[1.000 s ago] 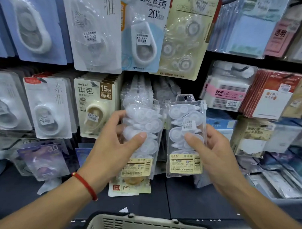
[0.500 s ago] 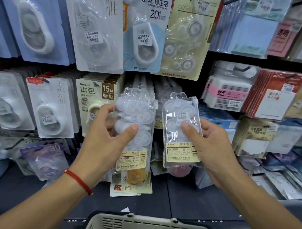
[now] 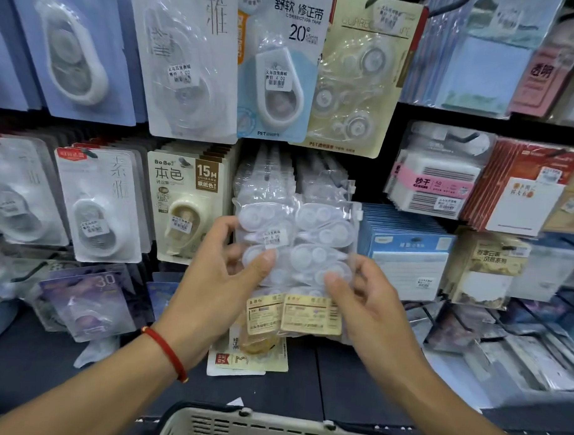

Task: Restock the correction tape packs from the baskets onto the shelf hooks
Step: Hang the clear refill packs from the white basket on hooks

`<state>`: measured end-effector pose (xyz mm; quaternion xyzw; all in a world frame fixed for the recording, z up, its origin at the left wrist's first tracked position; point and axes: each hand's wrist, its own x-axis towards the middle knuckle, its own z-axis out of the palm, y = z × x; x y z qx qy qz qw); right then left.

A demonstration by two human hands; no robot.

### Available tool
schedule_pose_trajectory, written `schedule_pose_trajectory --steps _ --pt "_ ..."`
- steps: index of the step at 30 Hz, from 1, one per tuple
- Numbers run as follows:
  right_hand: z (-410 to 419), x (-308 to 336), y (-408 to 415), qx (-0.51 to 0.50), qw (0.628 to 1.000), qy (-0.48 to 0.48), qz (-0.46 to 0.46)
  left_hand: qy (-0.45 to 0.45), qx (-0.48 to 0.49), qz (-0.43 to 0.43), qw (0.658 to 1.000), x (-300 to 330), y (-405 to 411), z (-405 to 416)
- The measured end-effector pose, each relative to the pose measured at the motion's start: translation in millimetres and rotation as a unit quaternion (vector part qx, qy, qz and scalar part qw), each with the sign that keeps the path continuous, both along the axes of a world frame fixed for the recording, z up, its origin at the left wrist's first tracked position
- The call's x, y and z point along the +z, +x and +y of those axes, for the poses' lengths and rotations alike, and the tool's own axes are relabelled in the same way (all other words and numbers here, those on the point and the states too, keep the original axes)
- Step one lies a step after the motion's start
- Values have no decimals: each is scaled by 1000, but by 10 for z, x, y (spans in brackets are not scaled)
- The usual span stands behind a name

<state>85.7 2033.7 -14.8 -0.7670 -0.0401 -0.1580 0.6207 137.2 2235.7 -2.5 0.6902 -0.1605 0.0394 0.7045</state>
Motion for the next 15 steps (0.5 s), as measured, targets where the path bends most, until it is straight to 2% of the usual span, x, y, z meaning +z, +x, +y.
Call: schedule_pose_trajectory --steps 8,15 --pt "-132 150 21 6 997 80 11 9 35 -10 999 10 17 62" --pt "-156 162 24 -29 994 100 31 -24 76 -39 996 23 3 60"
